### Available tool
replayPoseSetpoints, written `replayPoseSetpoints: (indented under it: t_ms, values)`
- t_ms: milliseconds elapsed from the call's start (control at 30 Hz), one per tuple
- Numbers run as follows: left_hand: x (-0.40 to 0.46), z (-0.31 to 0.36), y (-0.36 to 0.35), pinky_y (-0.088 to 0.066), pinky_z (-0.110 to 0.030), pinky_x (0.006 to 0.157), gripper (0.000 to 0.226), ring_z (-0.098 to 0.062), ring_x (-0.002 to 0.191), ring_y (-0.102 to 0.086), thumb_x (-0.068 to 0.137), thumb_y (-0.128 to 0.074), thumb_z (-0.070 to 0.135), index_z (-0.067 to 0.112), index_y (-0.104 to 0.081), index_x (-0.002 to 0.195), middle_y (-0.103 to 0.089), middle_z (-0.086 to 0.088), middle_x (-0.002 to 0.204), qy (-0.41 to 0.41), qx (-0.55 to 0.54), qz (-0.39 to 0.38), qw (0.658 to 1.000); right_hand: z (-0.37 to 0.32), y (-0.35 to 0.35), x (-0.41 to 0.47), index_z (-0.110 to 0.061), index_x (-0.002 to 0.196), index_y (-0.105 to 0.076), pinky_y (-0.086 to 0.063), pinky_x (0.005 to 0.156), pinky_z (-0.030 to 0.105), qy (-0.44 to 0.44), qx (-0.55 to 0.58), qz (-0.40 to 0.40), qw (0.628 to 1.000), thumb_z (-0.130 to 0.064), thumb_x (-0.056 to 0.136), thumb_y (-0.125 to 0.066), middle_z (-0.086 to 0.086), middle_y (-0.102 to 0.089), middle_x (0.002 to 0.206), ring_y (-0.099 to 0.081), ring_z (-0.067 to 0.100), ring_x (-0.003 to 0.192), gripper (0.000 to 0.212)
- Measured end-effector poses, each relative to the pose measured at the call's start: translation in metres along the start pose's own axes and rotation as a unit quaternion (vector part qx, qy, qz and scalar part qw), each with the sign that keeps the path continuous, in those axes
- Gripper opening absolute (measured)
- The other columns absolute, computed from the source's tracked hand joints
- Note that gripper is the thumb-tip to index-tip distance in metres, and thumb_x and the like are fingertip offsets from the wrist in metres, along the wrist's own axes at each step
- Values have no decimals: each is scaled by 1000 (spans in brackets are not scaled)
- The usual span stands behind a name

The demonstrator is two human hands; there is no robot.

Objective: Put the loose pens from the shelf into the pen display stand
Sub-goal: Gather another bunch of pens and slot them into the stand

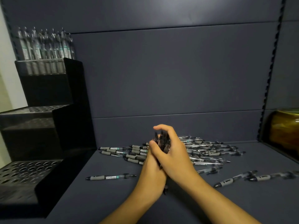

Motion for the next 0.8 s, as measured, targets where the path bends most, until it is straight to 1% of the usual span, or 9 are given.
replayPoseSetpoints:
  t_ms: [100,200,267,400,500,567,633,700,800]
  values:
    - [3,13,1,-50,-13,81,38,0,106,-65,82,-60,14,20,-56,120,-71,12,106,16,-94,3,995,-10,6,3,-38,110,-54,-44,63,13,9,7,21,1000,-17,94,-64,-4,-60,80,-56,3,69,29]
    - [3,36,8,-47,-10,89,52,8,113,-59,90,-55,-6,20,-46,135,-63,13,123,-6,-79,-36,996,-28,10,9,-37,107,-54,-44,63,13,19,-2,15,1000,-13,95,-62,-2,-61,81,-56,7,70,29]
    - [1,50,12,-45,-10,92,60,9,118,-56,91,-55,-9,27,-40,137,-59,20,127,-17,-72,-82,994,-40,12,14,-35,109,-56,-43,61,12,26,-5,12,1000,-12,94,-61,-5,-59,78,-54,4,67,28]
    - [3,67,25,-48,-15,92,55,4,119,-58,94,-56,-5,32,-43,133,-63,16,126,-29,-80,-73,994,-59,14,22,-34,112,-56,-44,62,13,31,-2,8,999,-14,93,-62,-7,-60,79,-56,2,68,28]
    - [2,77,38,-47,-28,104,54,-2,126,-54,96,-55,8,25,-37,145,-58,8,137,-28,-90,-51,994,-74,5,26,-43,123,-48,-50,72,13,34,17,-29,999,-35,88,-70,-12,-66,93,-62,-2,86,42]
    - [2,85,53,-53,-27,95,41,-3,116,-62,100,-52,15,25,-44,139,-65,8,126,-22,-97,-38,994,-82,-3,28,-49,134,-38,-51,80,12,30,60,-68,995,-56,77,-68,-17,-68,100,-65,-5,93,64]
    - [4,90,74,-58,-27,72,27,-12,87,-71,100,-50,18,20,-55,127,-73,2,100,-3,-135,-21,991,-88,-6,31,-46,139,-37,-54,89,23,29,100,-80,991,-63,71,-62,-18,-68,106,-66,-3,99,75]
    - [7,95,99,-55,-28,58,21,-13,67,-65,99,-51,19,15,-58,119,-69,-4,81,10,-170,0,985,-92,-7,35,-38,133,-50,-56,93,34,31,99,-72,992,-59,71,-61,-14,-67,111,-67,0,100,66]
    - [16,97,131,-55,-29,58,16,-11,66,-64,99,-51,19,18,-59,113,-68,-1,77,13,-154,-7,988,-101,-19,43,-33,112,-67,-57,89,39,41,45,-76,995,-53,78,-64,-10,-73,102,-69,7,97,39]
Point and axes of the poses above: each hand's wrist, its own x-axis towards the middle knuckle, its own y-axis out of the back of the hand, z = x × y, the point moved 8 cm from there along x, towards the middle knuckle
